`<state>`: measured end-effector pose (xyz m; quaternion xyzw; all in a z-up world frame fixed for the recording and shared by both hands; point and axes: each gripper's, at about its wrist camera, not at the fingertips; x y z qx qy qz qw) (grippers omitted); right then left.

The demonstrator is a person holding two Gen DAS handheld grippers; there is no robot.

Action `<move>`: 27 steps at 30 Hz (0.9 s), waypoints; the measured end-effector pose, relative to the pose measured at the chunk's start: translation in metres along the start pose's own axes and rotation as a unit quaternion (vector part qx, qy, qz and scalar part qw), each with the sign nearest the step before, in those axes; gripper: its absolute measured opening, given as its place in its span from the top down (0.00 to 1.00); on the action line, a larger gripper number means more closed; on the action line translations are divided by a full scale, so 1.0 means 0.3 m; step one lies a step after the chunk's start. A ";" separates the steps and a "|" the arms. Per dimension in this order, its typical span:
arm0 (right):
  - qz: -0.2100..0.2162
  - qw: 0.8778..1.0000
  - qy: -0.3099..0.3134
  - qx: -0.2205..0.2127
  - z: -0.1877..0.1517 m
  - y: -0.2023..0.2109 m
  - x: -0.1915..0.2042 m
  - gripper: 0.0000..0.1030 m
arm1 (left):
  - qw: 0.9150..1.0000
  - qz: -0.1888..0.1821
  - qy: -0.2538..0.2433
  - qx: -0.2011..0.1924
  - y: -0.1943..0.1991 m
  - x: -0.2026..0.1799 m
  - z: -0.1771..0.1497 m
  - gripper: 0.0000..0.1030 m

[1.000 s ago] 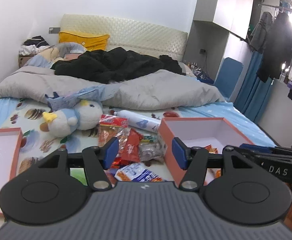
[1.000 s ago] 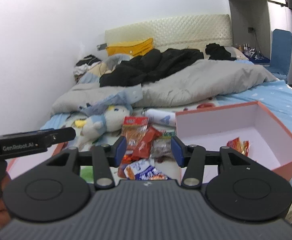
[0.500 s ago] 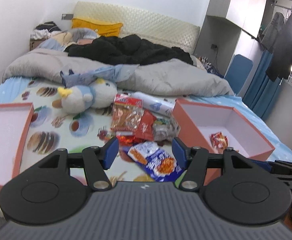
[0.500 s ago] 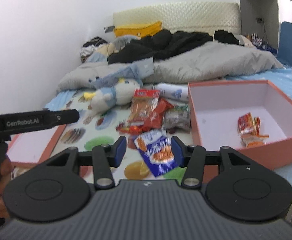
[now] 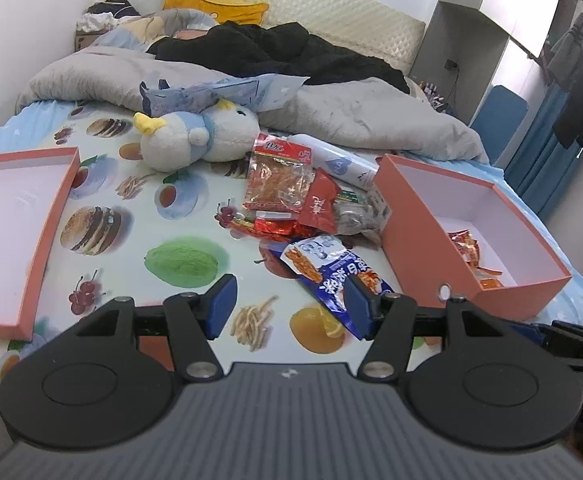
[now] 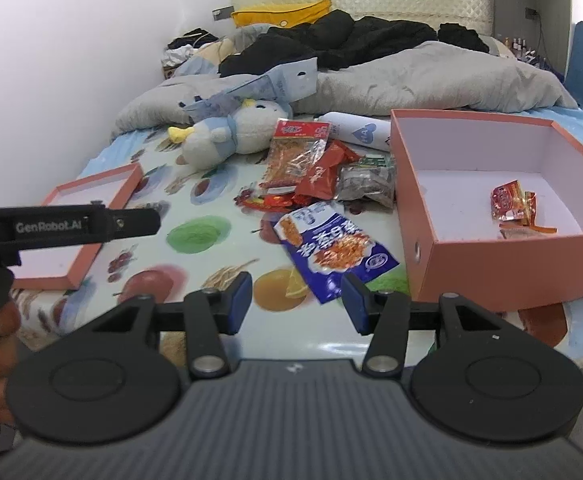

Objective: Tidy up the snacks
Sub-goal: 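Move both grippers back toward the snack pile, then grasp the red snack packet with the left gripper while the right grasps the blue-white bag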

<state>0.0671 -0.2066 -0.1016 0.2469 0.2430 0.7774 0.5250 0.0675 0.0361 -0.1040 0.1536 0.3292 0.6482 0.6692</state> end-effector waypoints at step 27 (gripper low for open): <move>0.020 0.995 0.066 0.067 0.079 -0.451 -0.001 0.49 | 0.995 -0.036 -0.050 0.073 -0.575 0.109 0.201 0.32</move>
Point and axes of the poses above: each gripper's, at about its wrist camera, not at the fingertips, and y roughly against the way its jaws point, x to its left, z to its top, and after that the axes turned 1 degree about x, right-handed
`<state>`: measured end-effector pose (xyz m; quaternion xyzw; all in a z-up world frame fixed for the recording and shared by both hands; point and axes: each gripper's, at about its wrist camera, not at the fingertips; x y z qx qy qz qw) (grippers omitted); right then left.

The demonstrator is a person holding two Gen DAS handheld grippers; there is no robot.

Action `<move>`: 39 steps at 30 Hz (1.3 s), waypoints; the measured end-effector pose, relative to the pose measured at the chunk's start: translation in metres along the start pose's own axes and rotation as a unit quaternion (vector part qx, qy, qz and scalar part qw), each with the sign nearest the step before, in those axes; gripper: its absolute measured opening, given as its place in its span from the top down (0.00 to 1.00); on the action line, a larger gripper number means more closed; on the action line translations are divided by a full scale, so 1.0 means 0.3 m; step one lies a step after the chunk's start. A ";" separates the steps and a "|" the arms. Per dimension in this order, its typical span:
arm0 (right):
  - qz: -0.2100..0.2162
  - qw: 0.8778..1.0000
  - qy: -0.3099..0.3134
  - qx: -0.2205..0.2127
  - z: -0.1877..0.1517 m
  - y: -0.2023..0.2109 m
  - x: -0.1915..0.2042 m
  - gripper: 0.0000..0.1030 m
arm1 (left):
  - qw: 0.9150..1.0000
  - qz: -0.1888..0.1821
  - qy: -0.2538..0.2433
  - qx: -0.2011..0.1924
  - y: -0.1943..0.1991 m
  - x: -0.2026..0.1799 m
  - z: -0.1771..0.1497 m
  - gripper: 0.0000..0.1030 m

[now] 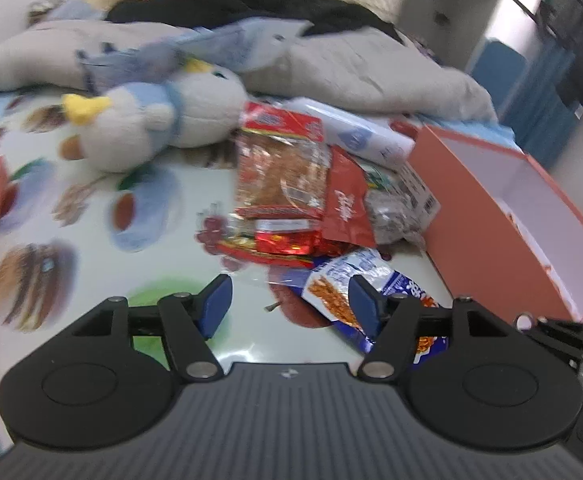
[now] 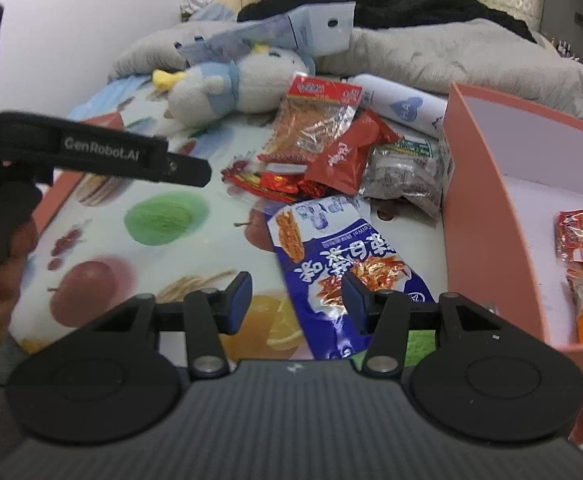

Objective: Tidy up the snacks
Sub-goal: 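Grasp the red snack packet with the left gripper while the right grasps the blue-white bag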

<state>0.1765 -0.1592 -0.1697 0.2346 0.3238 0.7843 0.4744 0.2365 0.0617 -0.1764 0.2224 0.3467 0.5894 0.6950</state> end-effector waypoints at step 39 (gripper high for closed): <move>0.027 0.995 0.069 0.066 0.071 -0.322 -0.097 0.13 | 0.991 -0.020 -0.112 0.069 -0.566 -0.202 0.310 0.53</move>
Point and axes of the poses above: each gripper's, at about its wrist camera, not at the fingertips, and y roughly against the way its jaws point, x to its left, z to its top, and after that the axes turned 1 degree about x, right-handed
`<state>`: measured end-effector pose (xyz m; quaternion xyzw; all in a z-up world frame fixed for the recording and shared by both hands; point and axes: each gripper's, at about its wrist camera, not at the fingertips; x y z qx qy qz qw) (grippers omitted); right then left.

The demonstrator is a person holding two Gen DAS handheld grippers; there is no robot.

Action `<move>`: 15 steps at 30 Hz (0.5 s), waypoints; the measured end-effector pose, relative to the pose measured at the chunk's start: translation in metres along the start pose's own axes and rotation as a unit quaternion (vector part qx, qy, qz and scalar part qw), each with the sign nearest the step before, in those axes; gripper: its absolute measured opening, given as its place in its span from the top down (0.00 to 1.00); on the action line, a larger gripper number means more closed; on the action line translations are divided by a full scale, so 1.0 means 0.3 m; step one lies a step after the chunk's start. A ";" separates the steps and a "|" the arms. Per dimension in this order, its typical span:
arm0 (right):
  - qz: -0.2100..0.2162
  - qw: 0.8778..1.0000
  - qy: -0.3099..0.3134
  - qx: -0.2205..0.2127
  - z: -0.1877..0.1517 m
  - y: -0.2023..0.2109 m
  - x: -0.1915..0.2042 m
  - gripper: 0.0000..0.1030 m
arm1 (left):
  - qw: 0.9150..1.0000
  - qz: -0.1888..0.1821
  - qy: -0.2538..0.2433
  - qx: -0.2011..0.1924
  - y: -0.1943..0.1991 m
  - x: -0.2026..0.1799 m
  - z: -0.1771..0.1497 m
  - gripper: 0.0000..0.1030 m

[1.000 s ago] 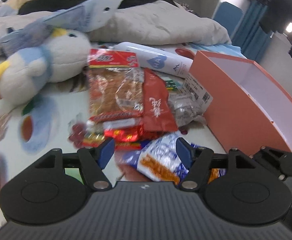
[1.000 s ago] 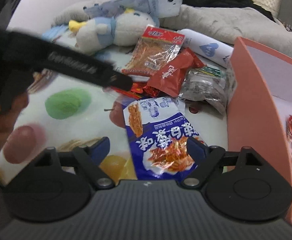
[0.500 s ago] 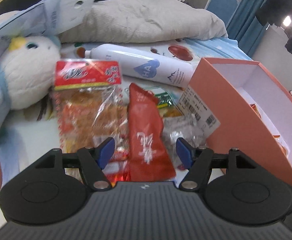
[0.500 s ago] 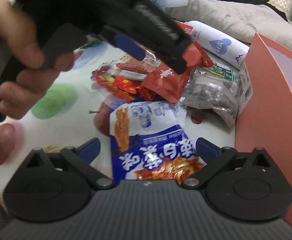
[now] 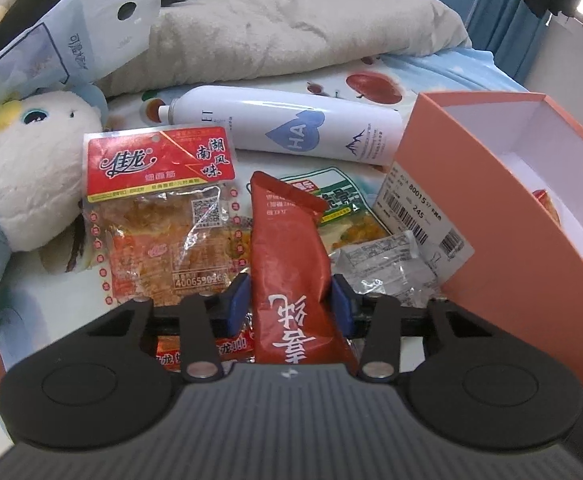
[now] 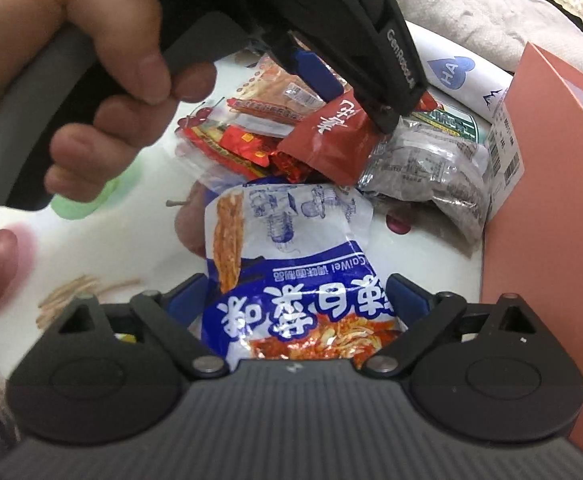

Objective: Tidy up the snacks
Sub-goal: 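Grasp the red snack packet with the left gripper while the right grasps the blue-white bag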

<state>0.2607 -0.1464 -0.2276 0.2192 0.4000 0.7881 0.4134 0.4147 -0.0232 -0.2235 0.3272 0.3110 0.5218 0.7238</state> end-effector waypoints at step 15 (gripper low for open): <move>-0.016 1.000 0.010 -0.008 -0.009 0.062 0.023 0.41 | 0.998 0.021 0.043 -0.032 0.203 -0.066 -0.084 0.62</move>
Point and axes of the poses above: each gripper's, at about its wrist camera, not at the fingertips, and y roughly against the way its jaws point, x to its left, z to its top, and after that the axes turned 1 degree about x, right-handed
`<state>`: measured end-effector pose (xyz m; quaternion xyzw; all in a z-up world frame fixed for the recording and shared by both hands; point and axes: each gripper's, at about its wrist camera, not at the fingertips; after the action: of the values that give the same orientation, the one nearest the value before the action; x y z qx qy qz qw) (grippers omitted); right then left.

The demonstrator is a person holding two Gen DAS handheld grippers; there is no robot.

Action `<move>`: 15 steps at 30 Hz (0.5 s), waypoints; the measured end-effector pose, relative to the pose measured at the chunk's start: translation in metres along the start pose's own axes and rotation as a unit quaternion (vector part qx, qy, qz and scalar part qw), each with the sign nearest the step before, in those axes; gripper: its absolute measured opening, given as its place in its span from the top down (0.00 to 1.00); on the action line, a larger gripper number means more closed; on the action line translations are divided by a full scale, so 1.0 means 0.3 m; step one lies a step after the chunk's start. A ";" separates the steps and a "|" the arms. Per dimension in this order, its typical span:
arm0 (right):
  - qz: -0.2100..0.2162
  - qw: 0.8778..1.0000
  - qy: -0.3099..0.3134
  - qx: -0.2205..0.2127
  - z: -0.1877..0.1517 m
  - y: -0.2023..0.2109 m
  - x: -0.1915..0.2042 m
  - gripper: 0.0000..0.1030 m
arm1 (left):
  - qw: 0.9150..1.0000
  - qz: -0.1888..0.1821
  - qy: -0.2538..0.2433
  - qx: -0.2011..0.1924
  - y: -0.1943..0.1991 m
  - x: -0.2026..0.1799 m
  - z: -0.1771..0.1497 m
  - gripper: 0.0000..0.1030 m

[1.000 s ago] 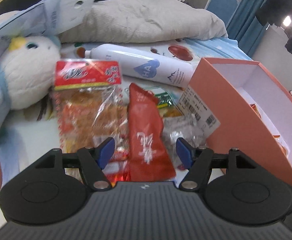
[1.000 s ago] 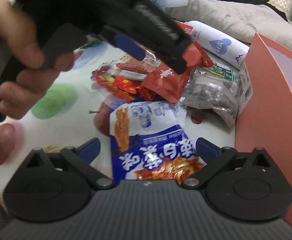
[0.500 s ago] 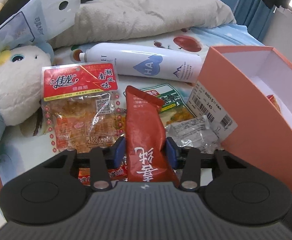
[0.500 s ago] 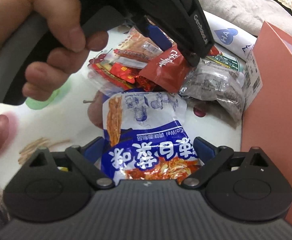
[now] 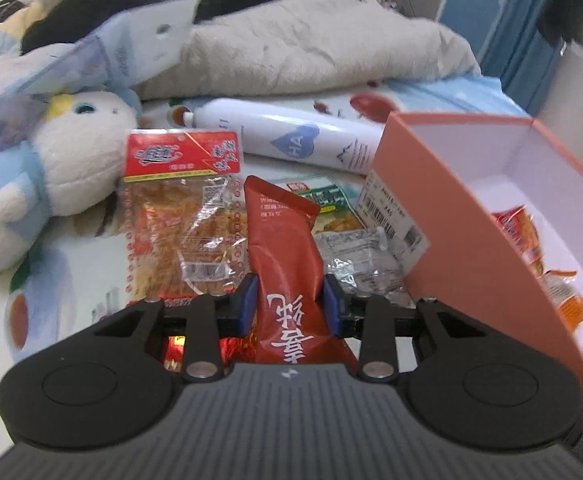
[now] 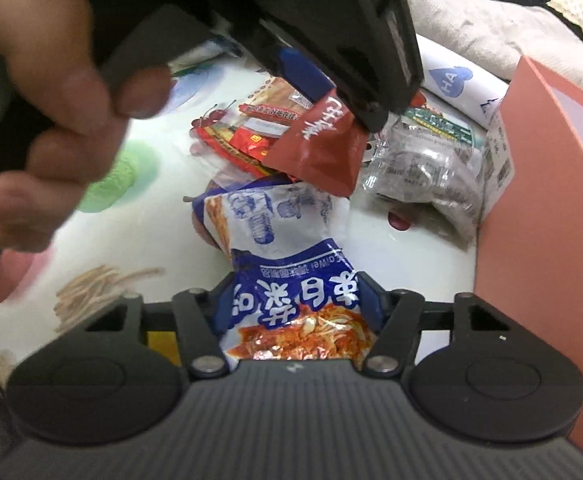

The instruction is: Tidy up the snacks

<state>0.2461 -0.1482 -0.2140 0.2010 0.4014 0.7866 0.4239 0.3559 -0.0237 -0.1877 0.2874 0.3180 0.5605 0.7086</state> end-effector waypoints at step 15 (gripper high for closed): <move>-0.004 0.997 -0.083 0.001 -0.075 0.062 -0.020 0.44 | 0.993 0.020 0.108 -0.033 0.274 0.082 -0.161 0.62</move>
<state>0.2253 -0.1695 -0.2126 0.2643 0.3663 0.7654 0.4584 0.2725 0.0198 -0.1586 0.2078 0.3678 0.6126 0.6681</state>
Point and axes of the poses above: each gripper's, at about its wrist camera, not at the fingertips, and y roughly against the way its jaws point, x to its left, z to its top, and after that the axes turned 1 degree about x, right-handed
